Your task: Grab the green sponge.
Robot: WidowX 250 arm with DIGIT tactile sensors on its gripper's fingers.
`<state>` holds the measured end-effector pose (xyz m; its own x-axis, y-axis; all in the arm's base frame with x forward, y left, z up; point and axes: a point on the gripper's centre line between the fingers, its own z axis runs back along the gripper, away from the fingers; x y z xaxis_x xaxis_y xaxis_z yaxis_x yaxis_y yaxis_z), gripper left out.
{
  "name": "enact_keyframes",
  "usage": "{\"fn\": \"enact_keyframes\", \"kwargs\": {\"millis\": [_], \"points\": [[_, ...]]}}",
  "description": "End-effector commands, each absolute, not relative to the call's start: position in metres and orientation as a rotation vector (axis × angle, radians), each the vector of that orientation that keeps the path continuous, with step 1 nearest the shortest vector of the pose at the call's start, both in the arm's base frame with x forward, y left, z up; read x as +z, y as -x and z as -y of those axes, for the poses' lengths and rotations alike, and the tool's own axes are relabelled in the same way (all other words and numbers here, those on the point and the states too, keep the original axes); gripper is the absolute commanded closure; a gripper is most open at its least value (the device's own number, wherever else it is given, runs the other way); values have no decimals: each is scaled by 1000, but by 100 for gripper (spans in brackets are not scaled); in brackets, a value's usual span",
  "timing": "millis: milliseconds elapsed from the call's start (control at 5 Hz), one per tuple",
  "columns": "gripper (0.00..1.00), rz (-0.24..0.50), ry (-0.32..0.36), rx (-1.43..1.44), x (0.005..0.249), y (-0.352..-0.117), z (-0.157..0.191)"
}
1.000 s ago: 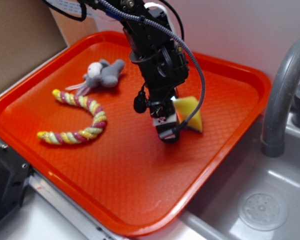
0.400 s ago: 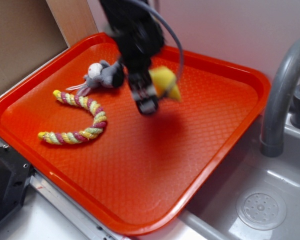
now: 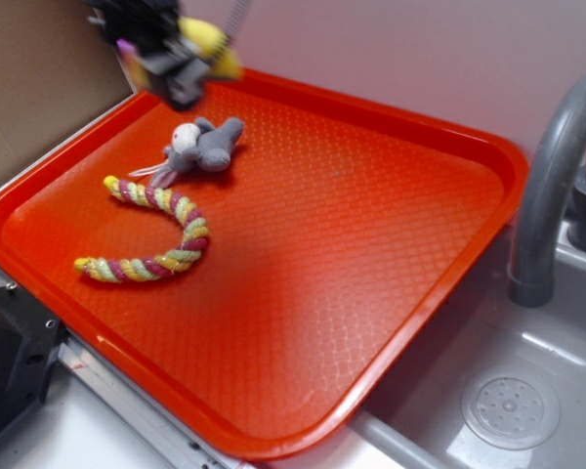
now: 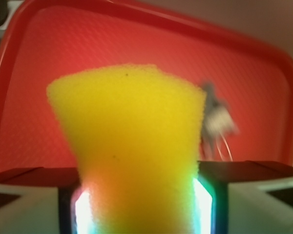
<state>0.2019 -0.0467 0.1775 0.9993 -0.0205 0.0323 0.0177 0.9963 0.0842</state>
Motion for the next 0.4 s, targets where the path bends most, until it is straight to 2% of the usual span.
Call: {"fn": "enact_keyframes", "kwargs": {"millis": [0, 200], "points": [[100, 116, -24, 202, 223, -177, 37], [100, 26, -46, 181, 208, -188, 33]]}}
